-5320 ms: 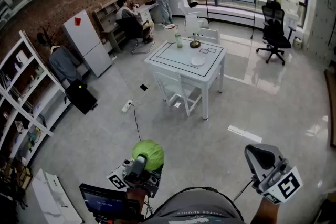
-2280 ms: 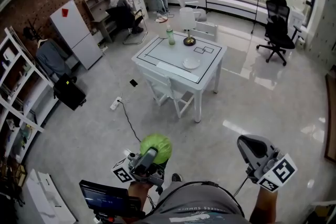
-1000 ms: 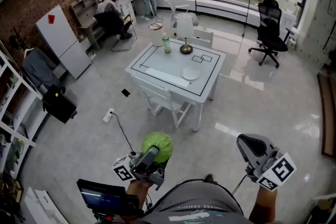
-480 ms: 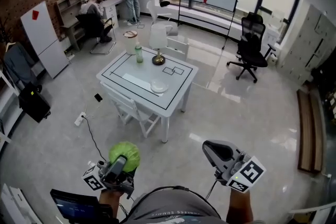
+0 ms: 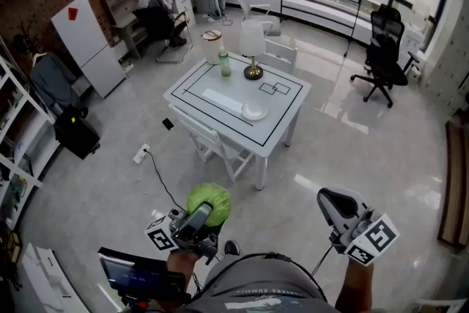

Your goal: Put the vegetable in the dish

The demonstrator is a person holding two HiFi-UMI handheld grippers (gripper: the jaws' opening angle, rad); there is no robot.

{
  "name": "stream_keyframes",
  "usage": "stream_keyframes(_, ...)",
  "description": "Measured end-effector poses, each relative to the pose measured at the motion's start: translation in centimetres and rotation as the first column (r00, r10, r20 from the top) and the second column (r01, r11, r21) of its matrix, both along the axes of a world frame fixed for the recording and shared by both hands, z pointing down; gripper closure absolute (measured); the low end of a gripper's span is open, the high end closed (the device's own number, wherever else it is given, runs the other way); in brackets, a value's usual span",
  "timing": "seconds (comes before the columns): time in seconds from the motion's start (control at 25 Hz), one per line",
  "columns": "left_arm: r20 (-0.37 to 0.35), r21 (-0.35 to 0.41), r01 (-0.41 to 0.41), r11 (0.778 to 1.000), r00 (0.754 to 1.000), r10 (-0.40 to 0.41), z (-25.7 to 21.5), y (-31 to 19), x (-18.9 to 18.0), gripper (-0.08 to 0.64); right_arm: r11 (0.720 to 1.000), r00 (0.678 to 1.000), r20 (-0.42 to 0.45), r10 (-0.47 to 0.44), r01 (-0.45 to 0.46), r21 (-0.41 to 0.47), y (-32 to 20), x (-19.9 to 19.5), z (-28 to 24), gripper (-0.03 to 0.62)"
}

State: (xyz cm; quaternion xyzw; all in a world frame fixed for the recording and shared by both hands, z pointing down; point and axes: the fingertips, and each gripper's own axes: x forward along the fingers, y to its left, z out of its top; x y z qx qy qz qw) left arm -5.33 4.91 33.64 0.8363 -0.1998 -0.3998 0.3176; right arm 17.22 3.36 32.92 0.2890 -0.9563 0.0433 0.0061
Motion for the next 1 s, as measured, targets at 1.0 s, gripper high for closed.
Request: stream_keyframes(1.0,0.021,0.058,-0.169,0.984,0.986,0.168,-0.9,-11.1,-7.7,0.249,0.988,0.987,-0.045,0.153,-0.151,0.040,-8.1,-8.8,-0.9,0.584)
